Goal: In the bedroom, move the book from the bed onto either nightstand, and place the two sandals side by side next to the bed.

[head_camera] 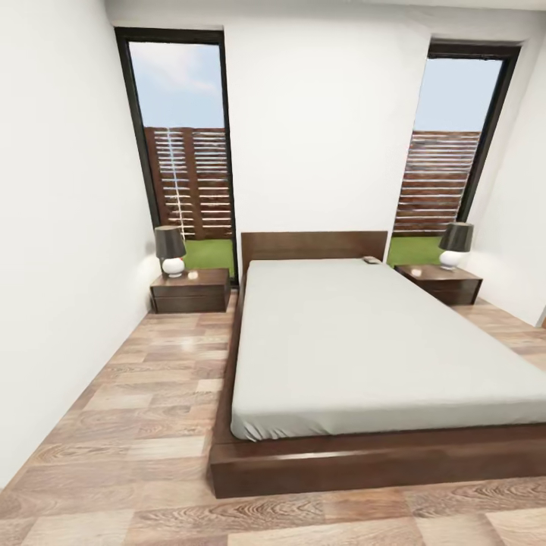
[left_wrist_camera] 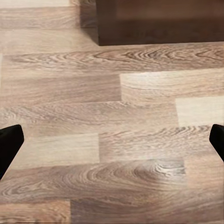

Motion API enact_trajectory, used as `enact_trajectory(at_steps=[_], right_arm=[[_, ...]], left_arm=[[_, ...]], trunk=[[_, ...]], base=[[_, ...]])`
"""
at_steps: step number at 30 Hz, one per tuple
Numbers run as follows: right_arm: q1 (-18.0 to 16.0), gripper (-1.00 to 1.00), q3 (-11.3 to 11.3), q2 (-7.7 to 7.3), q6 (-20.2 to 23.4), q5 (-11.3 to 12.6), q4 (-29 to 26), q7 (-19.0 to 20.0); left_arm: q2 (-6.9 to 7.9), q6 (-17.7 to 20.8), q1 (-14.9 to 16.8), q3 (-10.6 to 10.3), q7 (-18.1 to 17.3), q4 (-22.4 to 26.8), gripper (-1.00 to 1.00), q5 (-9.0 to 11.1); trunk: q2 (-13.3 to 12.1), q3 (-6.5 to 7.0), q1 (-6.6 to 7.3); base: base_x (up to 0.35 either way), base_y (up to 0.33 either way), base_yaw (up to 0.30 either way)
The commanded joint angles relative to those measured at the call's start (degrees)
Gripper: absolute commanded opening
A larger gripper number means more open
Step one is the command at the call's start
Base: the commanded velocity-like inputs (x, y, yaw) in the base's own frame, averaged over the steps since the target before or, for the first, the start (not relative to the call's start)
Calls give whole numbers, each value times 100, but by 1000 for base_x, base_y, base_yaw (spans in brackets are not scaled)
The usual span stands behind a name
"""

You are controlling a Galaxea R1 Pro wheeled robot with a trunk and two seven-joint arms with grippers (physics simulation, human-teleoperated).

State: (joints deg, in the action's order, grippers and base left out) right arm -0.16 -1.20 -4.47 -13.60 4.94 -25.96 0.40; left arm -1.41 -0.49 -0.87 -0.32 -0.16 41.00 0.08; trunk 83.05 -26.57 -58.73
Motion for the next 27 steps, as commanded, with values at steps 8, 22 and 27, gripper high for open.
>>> enact_trajectory(at_steps=[8, 22, 27], right_arm=[[-1, 100, 7, -1, -27, 51, 2, -35], [-1, 100, 6, -1, -45, 50, 3, -49], [-1, 100, 6, -1, -46, 46, 3, -49]], left_arm=[[-6, -12, 0, -7, -2, 5, 100, 1], [-9, -12, 0, -20, -2, 4, 100, 0], [-9, -12, 0, -20, -3, 2, 100, 1]], trunk=[[2, -3, 0], [2, -3, 0], [2, -3, 0]], base=[[0, 0, 288], [0, 0, 292], [1, 0, 292]])
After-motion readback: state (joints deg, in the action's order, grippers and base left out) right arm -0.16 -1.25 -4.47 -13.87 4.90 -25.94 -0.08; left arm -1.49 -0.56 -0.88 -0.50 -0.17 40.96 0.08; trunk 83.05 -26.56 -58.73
